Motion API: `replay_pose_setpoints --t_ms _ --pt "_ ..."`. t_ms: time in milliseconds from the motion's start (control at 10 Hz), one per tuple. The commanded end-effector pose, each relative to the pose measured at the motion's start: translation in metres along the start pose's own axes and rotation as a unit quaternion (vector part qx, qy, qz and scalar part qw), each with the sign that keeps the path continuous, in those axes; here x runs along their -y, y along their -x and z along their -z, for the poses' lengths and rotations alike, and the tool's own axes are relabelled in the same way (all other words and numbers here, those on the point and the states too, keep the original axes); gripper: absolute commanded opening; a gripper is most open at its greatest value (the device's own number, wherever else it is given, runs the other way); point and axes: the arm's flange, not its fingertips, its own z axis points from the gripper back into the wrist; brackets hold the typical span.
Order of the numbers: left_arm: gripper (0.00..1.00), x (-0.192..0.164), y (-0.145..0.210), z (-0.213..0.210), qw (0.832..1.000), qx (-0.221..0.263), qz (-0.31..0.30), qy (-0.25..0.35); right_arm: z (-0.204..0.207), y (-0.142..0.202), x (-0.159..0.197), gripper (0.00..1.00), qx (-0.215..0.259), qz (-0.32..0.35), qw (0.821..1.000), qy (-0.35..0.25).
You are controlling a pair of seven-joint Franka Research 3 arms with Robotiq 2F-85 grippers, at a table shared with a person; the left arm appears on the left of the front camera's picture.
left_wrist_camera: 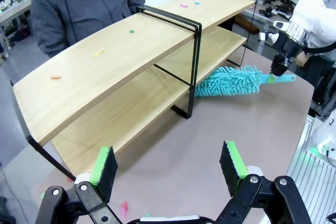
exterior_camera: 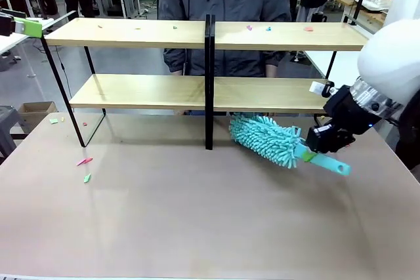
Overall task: Clean the shelves.
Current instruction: Clean another randomly selected level of the Shelf with the Duster.
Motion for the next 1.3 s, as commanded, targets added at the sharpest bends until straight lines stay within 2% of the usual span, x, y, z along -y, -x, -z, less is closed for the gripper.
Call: replay_pose_setpoints --t_ms 0,500,800,1000,1200 --pt "1.00 0.000 0.000 0.001 1.000 0.000 -0.003 0.002 0.029 0.005 -0.003 0.13 0.023 0.009 0.999 -0.026" --pt "1.00 0.000 0.000 0.001 1.000 0.000 -0.003 0.002 0.069 -0.015 -0.006 0.13 0.035 0.019 0.999 -0.034" --pt "1.00 0.000 0.000 0.001 1.000 0.000 -0.003 0.002 0.089 -0.033 -0.009 0.13 0.099 0.089 0.991 0.017" --pt "1.00 0.000 0.000 0.001 1.000 0.000 -0.003 0.002 0.092 -0.037 -0.006 0.13 0.098 0.129 0.986 0.032" --pt "1.00 0.000 0.000 0.001 1.000 0.000 -0.003 0.002 0.067 -0.025 0.001 0.13 0.091 0.216 0.970 0.063"
